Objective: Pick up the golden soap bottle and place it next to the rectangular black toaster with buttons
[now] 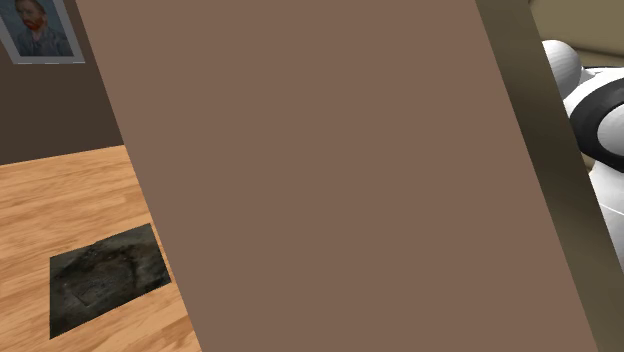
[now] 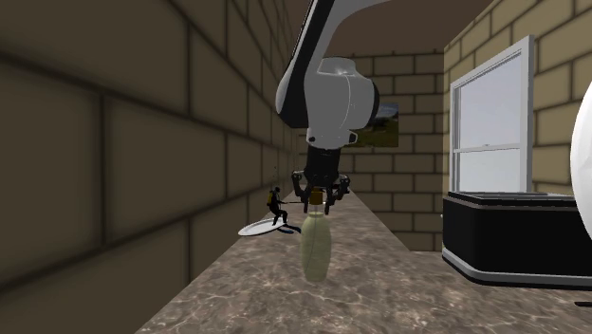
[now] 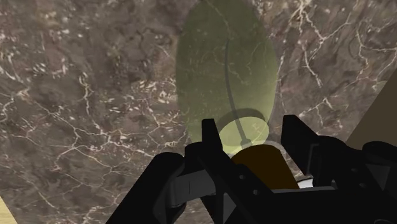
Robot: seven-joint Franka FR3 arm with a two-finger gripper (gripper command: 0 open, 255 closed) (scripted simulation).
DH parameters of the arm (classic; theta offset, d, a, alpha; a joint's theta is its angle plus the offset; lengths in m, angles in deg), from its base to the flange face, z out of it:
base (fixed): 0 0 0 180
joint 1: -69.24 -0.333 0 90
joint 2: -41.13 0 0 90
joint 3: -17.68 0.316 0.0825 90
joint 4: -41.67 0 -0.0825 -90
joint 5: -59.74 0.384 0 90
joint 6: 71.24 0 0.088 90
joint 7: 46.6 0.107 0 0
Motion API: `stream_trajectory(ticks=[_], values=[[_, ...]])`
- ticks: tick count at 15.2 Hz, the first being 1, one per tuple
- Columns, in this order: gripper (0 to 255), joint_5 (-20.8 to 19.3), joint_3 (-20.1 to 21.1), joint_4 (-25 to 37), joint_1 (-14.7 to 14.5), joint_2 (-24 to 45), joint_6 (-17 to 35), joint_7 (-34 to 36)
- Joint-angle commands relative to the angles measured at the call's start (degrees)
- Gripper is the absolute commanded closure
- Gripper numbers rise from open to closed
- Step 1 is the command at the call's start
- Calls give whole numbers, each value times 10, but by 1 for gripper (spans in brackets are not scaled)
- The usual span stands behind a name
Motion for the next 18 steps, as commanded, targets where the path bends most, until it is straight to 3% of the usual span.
stream_trajectory(ticks=[1, 4, 18], values=[[255, 0, 0, 0, 0, 0, 0, 0], [255, 0, 0, 0, 0, 0, 0, 0], [255, 26, 1, 49, 3, -58, -104, -16]])
